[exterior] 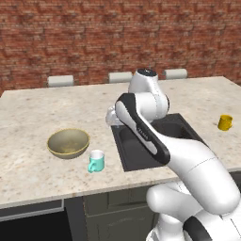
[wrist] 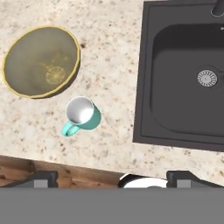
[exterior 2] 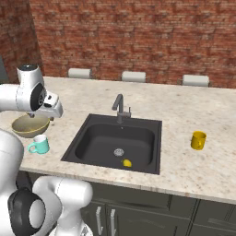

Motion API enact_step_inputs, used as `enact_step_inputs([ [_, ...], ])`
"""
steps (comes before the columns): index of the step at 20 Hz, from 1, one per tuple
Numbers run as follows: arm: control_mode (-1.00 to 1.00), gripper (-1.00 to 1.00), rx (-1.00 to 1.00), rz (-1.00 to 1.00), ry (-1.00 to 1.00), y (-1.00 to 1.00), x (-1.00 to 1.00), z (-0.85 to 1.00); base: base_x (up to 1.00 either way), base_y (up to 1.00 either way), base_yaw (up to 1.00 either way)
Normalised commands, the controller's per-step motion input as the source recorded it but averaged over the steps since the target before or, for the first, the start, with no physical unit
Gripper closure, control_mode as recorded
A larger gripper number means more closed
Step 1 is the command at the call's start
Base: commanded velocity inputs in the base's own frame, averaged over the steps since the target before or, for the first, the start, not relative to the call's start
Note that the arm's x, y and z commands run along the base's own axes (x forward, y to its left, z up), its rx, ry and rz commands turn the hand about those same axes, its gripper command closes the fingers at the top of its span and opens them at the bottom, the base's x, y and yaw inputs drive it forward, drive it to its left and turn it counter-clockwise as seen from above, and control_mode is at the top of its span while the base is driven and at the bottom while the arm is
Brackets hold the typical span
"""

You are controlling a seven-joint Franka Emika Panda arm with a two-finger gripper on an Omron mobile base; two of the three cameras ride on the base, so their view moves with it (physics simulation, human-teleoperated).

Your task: Clear the mugs and bowl far away from the sink.

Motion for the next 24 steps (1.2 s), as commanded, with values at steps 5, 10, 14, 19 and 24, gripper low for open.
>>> enact_step_inputs([
  [5, -1.00, -1.00, -0.01, 0.02, 0.16, 0.44, 0.23, -0.33, 0.00, 0.00, 0.00],
  [10, -1.00, -1.00, 0.01, 0.01, 0.05, 0.12, 0.44, -0.24, 0.00, 0.00, 0.00],
  [14, -1.00, -1.00, 0.00, 0.02, 0.00, 0.16, 0.49, -0.19, 0.00, 0.00, 0.00],
  [19, -1.00, -1.00, 0.00, 0.03, 0.00, 0.27, 0.44, -0.39, 0.00, 0.00, 0.00],
  [24, -1.00, -1.00, 0.00, 0.02, 0.05, 0.32, 0.50, -0.40, 0.00, 0.00, 0.00],
])
